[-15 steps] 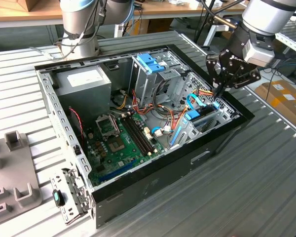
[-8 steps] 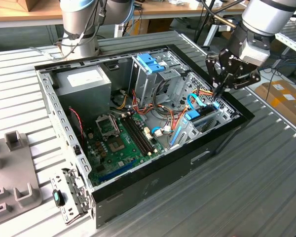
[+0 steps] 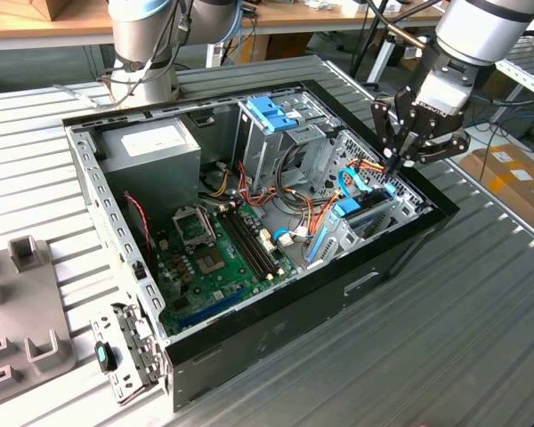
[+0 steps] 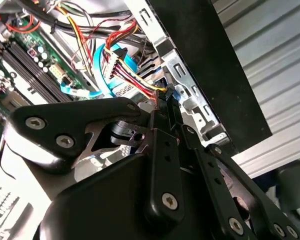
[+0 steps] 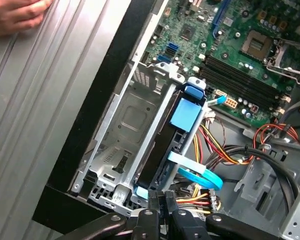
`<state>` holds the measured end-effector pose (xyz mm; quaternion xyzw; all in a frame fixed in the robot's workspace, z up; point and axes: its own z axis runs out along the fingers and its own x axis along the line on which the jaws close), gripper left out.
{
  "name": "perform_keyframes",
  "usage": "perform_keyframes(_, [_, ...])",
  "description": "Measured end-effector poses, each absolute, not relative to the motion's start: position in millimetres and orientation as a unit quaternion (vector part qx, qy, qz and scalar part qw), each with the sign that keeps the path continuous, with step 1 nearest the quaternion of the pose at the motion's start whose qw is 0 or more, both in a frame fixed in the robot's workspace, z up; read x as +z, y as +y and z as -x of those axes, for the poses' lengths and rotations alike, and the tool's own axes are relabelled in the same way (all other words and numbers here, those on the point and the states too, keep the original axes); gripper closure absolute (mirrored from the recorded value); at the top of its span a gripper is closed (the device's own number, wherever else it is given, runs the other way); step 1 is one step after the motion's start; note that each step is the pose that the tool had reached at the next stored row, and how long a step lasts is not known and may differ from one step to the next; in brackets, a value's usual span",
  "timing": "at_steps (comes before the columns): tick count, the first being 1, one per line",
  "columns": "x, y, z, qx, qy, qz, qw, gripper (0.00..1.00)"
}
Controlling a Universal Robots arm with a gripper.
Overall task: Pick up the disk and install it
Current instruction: 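Insert the second disk wire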
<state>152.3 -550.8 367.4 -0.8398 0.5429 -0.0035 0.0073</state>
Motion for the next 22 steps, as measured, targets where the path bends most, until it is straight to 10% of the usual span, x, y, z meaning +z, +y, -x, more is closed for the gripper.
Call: perform_keyframes(22, [366.5,-550.8,-152.3,-0.005,0.718,0.696,0.006,0.84])
